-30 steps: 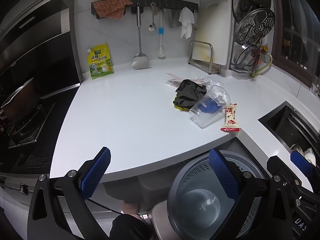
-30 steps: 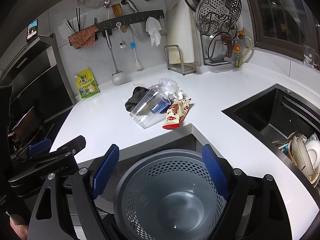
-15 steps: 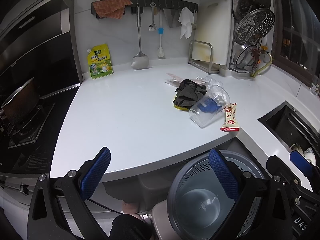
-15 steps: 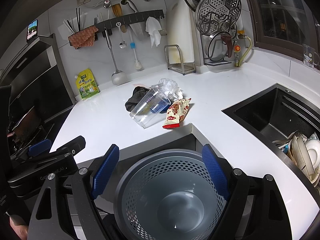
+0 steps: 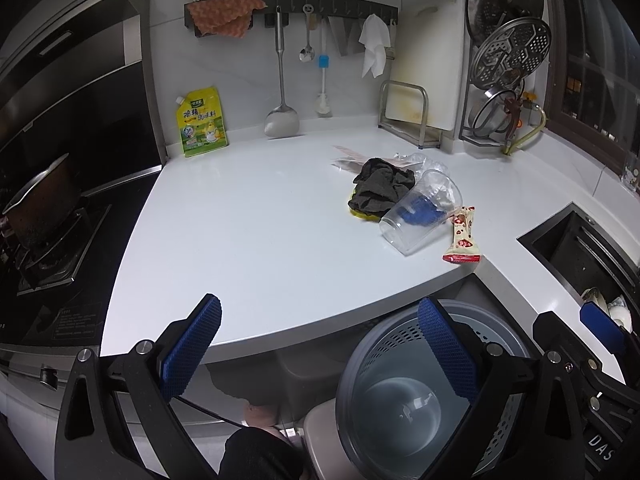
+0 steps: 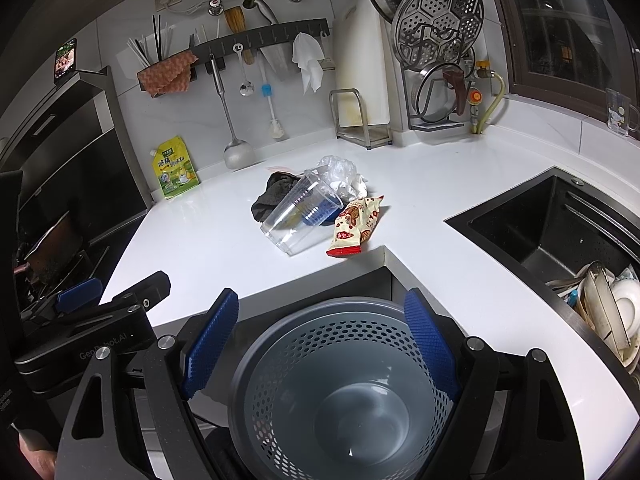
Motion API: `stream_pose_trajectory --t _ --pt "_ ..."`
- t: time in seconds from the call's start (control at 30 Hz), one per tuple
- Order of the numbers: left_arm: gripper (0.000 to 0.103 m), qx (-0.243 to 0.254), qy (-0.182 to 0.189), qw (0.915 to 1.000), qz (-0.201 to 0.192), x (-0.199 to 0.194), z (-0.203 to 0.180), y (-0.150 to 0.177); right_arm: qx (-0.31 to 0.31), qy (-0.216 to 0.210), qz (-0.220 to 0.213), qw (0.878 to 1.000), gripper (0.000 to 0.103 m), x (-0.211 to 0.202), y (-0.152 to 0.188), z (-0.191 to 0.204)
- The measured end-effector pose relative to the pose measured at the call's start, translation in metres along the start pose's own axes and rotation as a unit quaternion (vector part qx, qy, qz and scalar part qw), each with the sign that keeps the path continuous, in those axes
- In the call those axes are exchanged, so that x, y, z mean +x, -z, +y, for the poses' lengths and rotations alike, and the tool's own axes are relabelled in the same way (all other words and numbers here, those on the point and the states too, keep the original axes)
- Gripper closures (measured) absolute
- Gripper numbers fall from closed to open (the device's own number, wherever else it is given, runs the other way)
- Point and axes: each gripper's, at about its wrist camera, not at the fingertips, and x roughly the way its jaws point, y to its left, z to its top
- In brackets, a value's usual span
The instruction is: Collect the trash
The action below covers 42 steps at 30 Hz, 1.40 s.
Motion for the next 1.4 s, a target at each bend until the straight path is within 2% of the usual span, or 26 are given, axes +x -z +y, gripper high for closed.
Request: stream_pose_trajectory --t 0.7,0.93,1.17,1.4 --pt "0.006 -0.004 -0.004 1.0000 0.003 0.006 0.005 0.005 0.004 0.004 0.010 1.000 0.022 0.011 0.004 -0.005" --pt "0.006 -0.009 -0.005 0.9998 0.017 0.033 0.007 0.006 0.000 0.021 0.019 1.000 0.022 0.042 -0.003 -0.016" --pt "0.006 -0.006 0.001 0.9999 0.011 0.064 0.002 -0.008 0.002 0.037 0.027 0.999 0.022 0.083 -0.023 -0.030" --pt "0.006 0.004 0.011 0.9997 0.020 0.095 -0.010 -0.019 0.001 0.041 0.056 0.998 0.022 0.137 -0.042 -0.038"
